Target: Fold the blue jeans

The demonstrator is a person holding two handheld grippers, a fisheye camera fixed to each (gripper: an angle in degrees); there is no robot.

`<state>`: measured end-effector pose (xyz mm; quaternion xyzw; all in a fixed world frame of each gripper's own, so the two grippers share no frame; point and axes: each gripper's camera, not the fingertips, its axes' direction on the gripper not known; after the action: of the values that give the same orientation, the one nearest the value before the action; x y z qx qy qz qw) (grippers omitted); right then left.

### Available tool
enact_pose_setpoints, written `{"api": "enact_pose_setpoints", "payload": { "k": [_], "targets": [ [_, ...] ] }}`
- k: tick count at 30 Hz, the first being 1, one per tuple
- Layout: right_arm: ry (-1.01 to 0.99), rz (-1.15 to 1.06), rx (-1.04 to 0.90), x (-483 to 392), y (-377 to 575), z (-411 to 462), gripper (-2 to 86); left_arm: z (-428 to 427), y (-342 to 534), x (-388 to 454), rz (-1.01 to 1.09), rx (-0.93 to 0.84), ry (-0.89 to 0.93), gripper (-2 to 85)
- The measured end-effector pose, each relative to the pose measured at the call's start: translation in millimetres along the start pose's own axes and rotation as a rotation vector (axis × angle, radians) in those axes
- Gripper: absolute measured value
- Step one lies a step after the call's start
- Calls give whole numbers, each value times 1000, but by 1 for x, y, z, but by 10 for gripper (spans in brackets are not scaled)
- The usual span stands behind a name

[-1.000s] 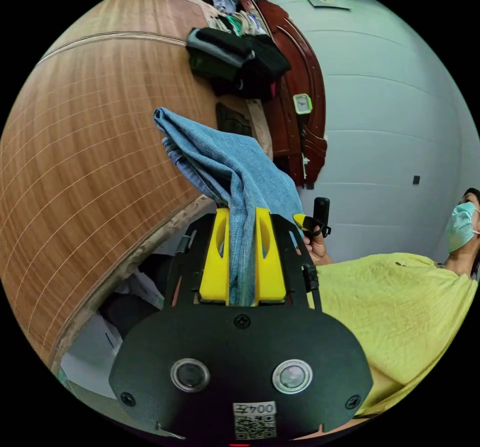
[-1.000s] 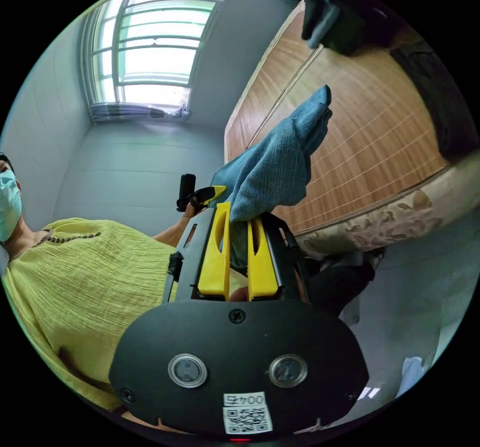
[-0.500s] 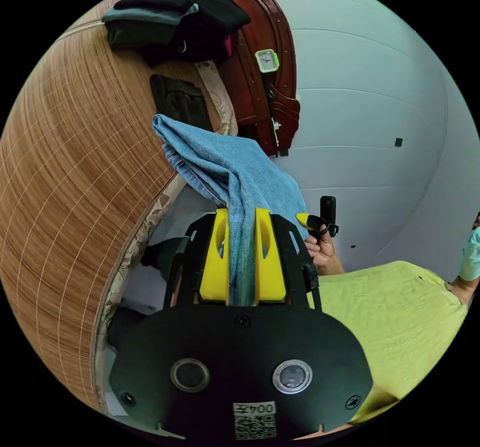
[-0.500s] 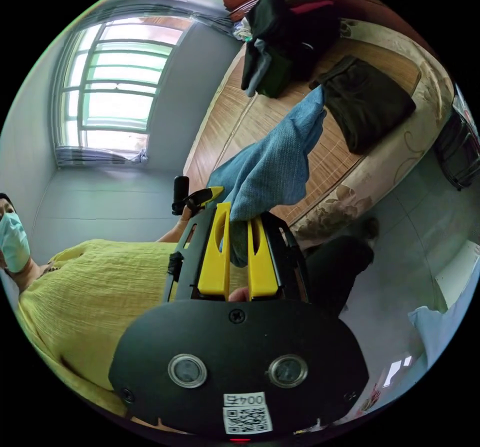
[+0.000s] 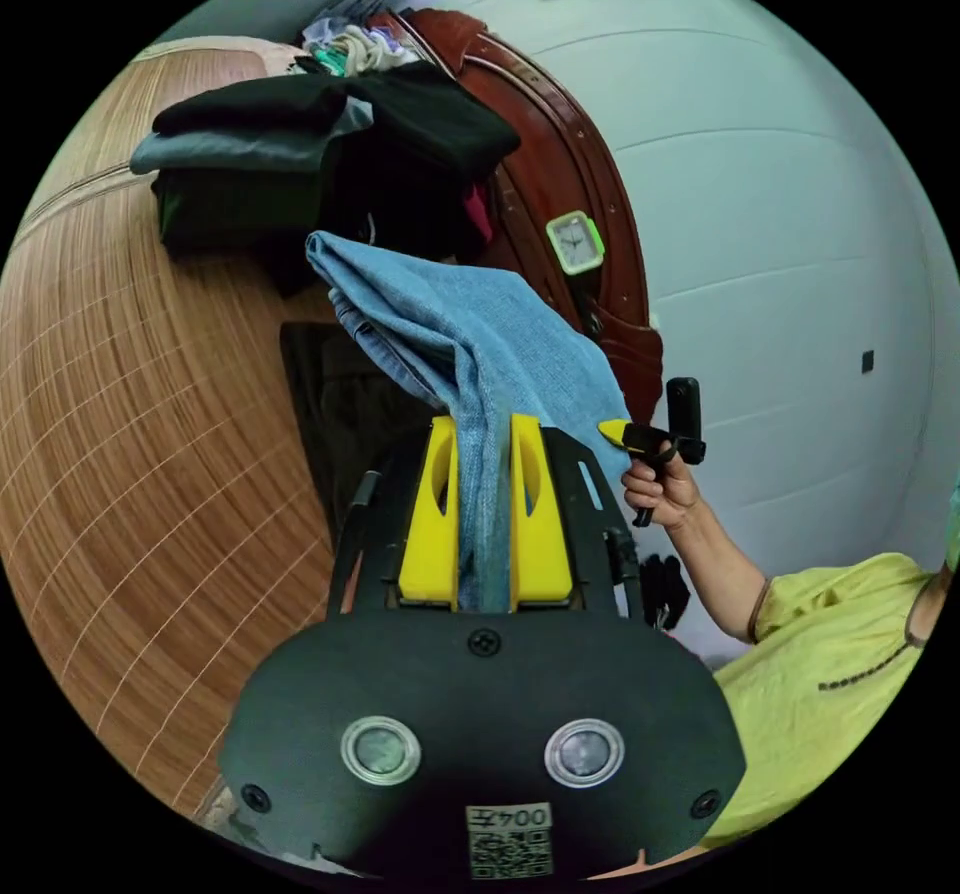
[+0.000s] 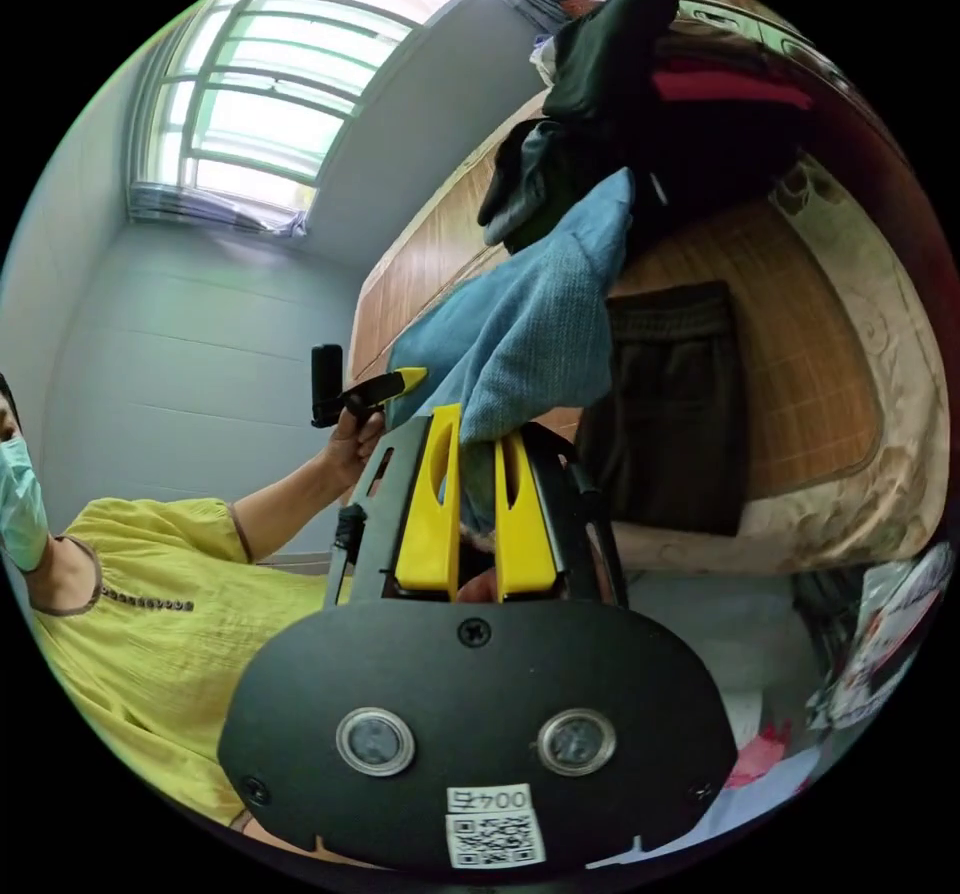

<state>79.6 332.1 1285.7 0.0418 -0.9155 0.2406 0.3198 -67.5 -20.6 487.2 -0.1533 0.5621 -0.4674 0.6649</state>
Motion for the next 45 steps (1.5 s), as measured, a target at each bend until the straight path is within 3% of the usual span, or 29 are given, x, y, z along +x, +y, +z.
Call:
{"api": "enact_pose_setpoints", "payload": {
  "k": [4,9,19,29,34,38,45],
  "targets": [
    [73,72,-46,88,-23,12,57,70,-2,-52,-97,42,-33,80],
    [95,283,-157,180,16,72,56,167,42,-135,-291,-118,-94,77],
    [232,54,-107,85,34,33,53,166,57,-96,-151,-62,-105,78],
    [303,145,-120,106,42,61,64,218,81,-129,-211,-125,-130,76],
    [355,221,-71,91,59,21,95,192,93,-122,-199,-135,-152,52],
    [425,126,53,39,60,-2,103,158,92,-90,-146,-19,-262,42],
    [475,22,-60,16,-4,73,104,266,31,-38,67,-112,-405,44]
  ]
}}
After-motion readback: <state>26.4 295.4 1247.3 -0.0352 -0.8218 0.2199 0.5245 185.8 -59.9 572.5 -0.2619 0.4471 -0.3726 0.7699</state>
